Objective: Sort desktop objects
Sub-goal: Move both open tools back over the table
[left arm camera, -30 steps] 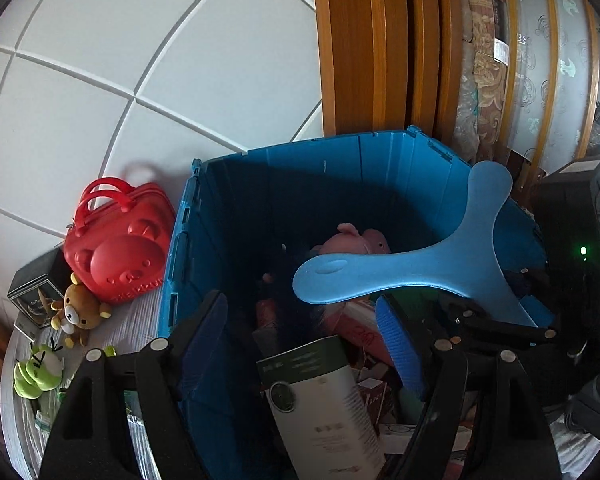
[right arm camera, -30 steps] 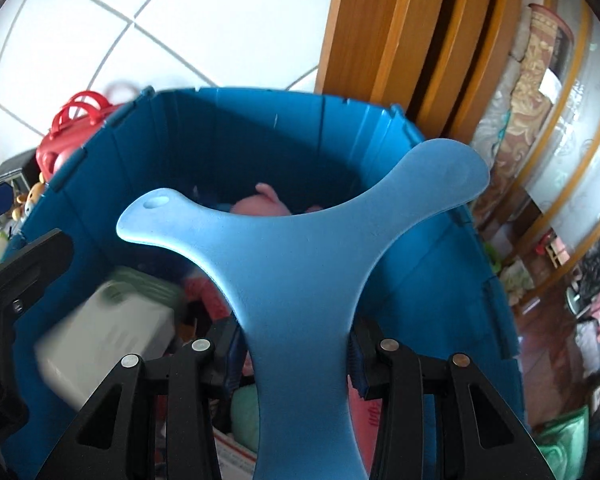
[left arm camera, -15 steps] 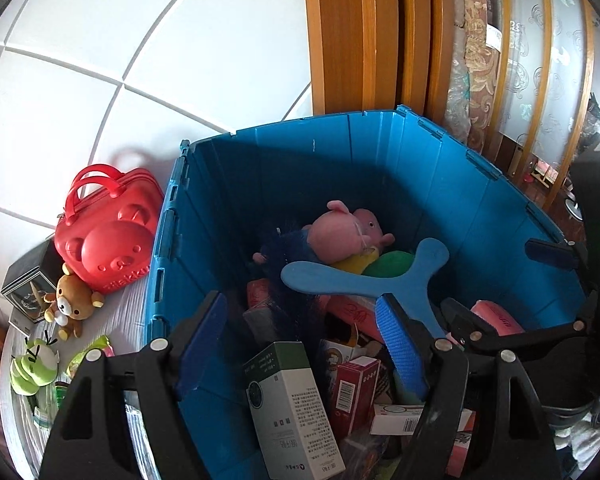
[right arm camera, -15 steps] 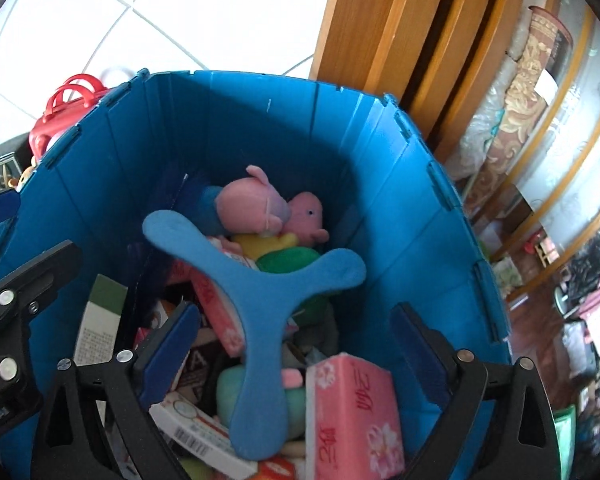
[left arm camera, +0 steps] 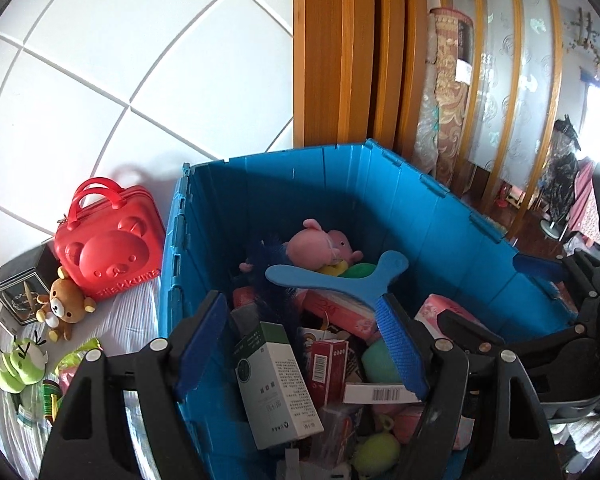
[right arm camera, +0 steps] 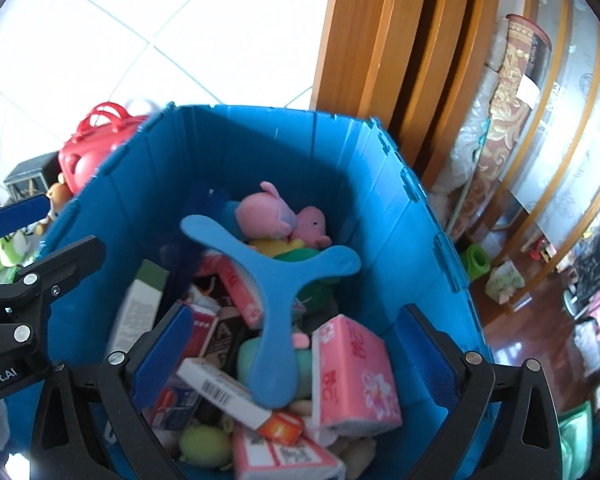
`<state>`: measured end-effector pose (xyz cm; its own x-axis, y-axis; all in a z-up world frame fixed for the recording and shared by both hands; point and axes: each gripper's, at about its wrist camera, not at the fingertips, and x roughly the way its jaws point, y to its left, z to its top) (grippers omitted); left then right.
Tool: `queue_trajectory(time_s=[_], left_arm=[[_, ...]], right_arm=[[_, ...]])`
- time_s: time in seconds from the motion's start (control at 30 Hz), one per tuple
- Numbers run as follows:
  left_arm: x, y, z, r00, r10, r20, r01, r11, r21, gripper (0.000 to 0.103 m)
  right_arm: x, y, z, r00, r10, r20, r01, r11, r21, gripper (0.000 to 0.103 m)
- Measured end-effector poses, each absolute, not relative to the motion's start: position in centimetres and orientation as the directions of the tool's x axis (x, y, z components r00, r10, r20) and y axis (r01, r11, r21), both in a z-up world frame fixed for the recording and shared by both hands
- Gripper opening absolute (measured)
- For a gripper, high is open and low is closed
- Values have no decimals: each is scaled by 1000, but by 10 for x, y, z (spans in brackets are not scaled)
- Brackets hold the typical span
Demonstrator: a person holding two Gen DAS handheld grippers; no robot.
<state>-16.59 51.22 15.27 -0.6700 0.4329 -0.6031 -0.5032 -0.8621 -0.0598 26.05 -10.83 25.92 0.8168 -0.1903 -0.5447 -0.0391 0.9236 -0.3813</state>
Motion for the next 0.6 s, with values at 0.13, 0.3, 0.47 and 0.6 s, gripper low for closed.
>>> queue_trajectory(time_s=[0.13, 0.3, 0.47, 0.6], left_arm=[[-146, 492, 157, -691, 454, -563, -499, -862, -82, 79], [-119, 463, 160, -744, 449, -495, -476, -876, -78, 79], [-100, 429, 157, -784, 430, -447, -440, -894, -89, 79], [-94, 398, 153, -812, 403, -423, -405, -910, -88, 79]], right_arm=[[237, -105, 255, 831, -132, -540, -68, 940, -335, 103], [208, -95, 245, 859, -119, -498, -51, 948, -315, 103], [185, -76, 239, 886, -86, -456, -54, 957, -286, 103], [174, -50, 230, 893, -54, -446, -81, 957, -279, 103]])
